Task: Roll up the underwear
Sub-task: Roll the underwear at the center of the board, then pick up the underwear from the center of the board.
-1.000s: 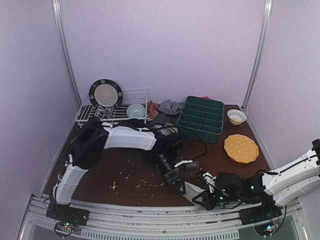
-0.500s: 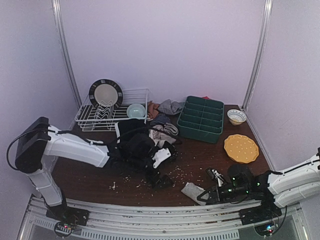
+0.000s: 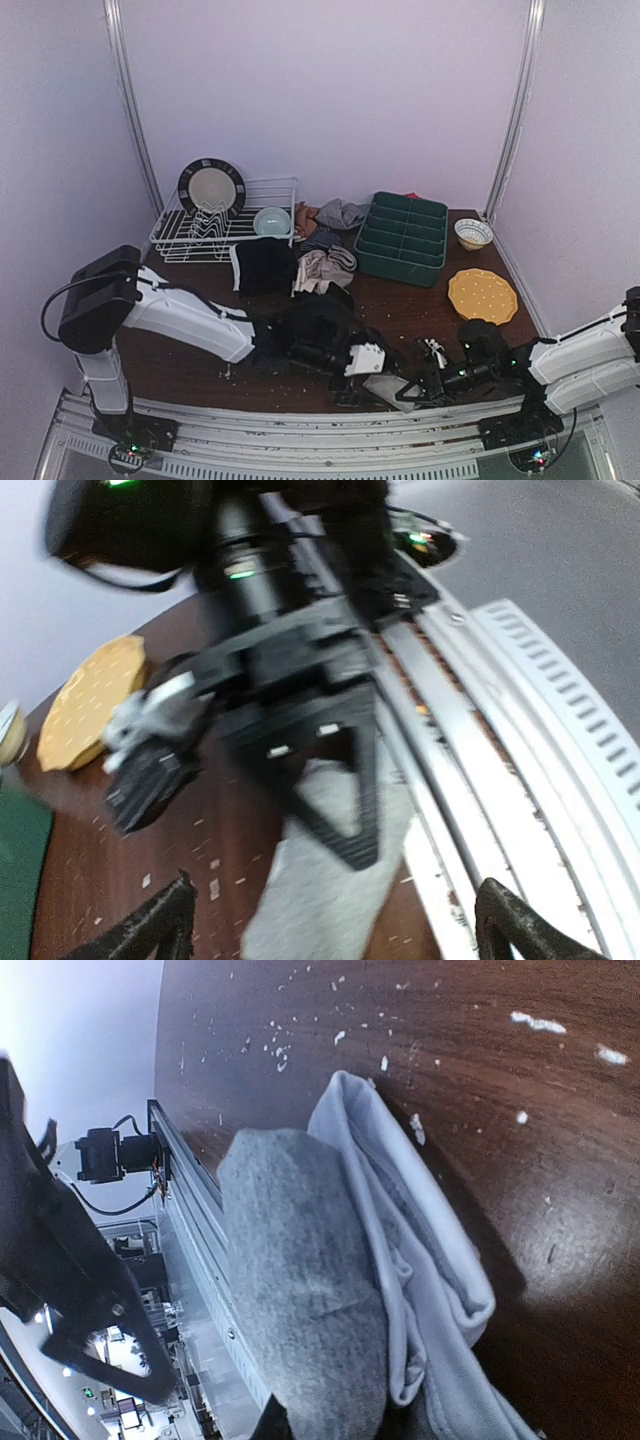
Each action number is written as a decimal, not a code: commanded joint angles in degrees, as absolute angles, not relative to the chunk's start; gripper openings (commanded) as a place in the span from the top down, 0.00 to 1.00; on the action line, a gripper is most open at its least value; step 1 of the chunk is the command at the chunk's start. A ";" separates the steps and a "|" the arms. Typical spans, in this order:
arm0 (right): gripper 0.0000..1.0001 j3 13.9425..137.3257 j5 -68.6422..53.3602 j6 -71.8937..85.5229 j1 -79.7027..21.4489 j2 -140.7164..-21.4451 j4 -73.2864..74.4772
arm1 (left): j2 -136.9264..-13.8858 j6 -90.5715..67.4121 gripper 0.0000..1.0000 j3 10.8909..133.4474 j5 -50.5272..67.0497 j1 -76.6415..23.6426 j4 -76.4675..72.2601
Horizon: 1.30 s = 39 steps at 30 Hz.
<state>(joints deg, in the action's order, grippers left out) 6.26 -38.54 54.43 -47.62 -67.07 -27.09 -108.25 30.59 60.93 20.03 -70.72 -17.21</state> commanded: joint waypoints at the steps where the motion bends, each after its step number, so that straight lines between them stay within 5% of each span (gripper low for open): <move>1: 1.00 5.59 -41.36 55.65 -46.78 -70.33 -26.84 | -111.89 43.04 0.09 62.68 19.48 -72.68 -11.42; 6: 1.00 6.51 -41.66 54.97 -46.50 -71.09 -26.13 | -113.32 46.36 0.22 64.87 19.96 -72.69 -6.51; 16: 1.00 7.29 -42.25 55.21 -46.32 -71.50 -26.12 | -118.21 48.96 0.23 69.36 15.19 -72.69 -2.84; 31: 1.00 6.40 -44.12 64.43 -46.25 -72.08 -36.11 | -125.75 50.93 0.59 76.73 13.73 -73.21 6.94; 36: 0.66 8.07 -42.09 61.61 -46.36 -63.25 -25.02 | -126.49 50.76 0.86 76.89 13.90 -73.13 8.52; 39: 0.54 11.87 -37.60 54.99 -46.32 -55.06 -6.98 | -126.10 50.29 1.00 76.69 14.54 -72.98 9.39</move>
<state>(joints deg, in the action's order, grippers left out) 6.98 -42.11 61.78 -46.28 -63.75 -25.32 -122.41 50.41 77.82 15.00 -72.71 3.55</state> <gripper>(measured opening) 0.413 0.112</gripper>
